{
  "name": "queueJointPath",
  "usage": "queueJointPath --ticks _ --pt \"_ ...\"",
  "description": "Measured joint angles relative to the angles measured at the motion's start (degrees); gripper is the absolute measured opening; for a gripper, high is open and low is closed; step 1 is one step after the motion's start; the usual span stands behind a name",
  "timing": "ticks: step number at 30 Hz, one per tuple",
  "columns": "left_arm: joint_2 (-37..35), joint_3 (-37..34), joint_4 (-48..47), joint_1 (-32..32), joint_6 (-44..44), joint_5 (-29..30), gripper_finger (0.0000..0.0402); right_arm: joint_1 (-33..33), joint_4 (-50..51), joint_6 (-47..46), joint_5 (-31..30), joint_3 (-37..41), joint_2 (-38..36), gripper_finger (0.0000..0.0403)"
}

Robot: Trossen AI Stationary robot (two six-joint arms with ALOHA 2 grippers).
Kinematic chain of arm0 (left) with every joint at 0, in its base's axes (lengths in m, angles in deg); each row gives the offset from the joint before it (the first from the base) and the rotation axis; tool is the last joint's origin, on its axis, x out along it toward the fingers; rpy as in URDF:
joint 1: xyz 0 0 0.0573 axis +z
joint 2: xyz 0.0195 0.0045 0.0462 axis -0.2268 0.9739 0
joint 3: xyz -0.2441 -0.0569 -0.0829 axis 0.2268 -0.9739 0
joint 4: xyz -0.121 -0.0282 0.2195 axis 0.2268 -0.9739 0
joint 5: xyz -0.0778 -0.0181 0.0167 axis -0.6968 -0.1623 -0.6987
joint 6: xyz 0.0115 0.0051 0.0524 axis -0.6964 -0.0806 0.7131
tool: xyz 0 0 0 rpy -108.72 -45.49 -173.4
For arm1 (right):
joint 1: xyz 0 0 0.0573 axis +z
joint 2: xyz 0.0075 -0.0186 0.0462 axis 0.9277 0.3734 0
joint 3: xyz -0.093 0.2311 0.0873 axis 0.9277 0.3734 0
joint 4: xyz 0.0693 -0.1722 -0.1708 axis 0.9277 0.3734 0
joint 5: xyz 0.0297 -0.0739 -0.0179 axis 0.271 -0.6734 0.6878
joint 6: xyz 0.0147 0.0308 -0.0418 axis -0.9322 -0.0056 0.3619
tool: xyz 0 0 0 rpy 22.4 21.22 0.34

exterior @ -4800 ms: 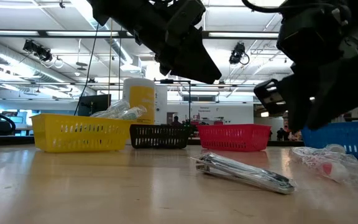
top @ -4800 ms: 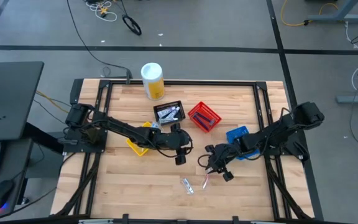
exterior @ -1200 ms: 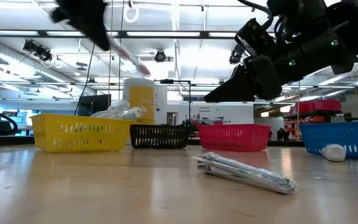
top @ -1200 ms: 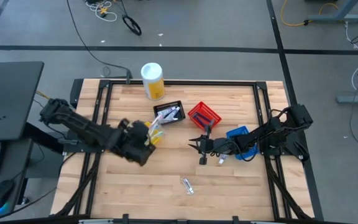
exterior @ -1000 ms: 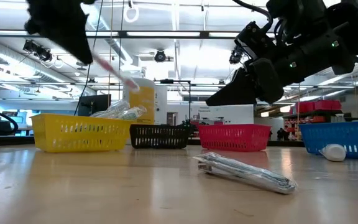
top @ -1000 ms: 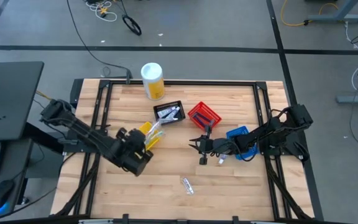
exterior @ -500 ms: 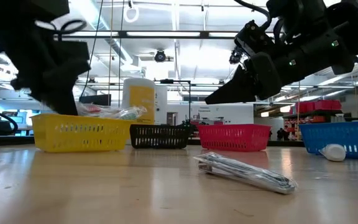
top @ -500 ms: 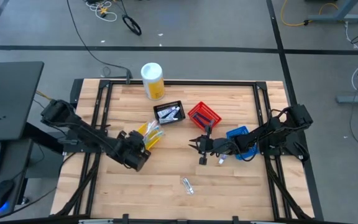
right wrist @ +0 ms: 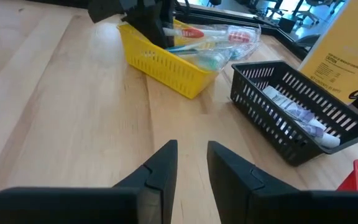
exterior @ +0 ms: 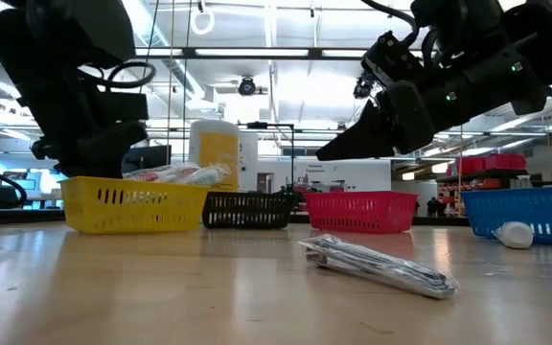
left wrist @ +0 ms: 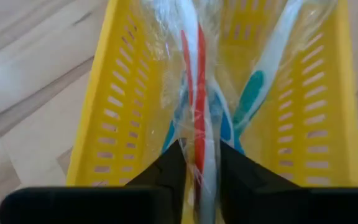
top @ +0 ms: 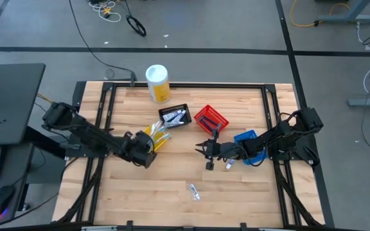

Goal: Pick & Place Travel size toiletries
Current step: Put the red toothbrush into the yellow basket

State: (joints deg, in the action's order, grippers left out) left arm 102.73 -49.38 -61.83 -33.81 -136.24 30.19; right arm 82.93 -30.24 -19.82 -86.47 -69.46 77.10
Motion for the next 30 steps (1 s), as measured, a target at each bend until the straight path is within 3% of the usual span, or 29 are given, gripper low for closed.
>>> queueJointPath --ticks 6,12,18,24,30 --pt "0.0 0.5 -0.4 1.5 3.4 -1.8 0.0139 -0.1 0.0 0.0 0.0 0.0 0.0 0.0097" --pt "-0.3 5.3 -1.6 1.5 11.7 -3.3 0.0186 -0.1 0.0 0.0 0.0 0.0 0.0 0.0097" --pt "-0.3 11.8 -13.3 1.5 13.2 -3.0 0.0209 -0.1 0.0 0.0 0.0 0.0 0.0 0.0097" --pt "-0.3 14.1 -13.9 1.4 11.3 -4.1 0.0192 -0.1 0.0 0.0 0.0 0.0 0.0 0.0097" --pt "-0.3 13.4 -13.8 1.5 8.3 -4.8 0.0117 -0.1 0.0 -2.6 0.0 0.0 0.0 0.0097"
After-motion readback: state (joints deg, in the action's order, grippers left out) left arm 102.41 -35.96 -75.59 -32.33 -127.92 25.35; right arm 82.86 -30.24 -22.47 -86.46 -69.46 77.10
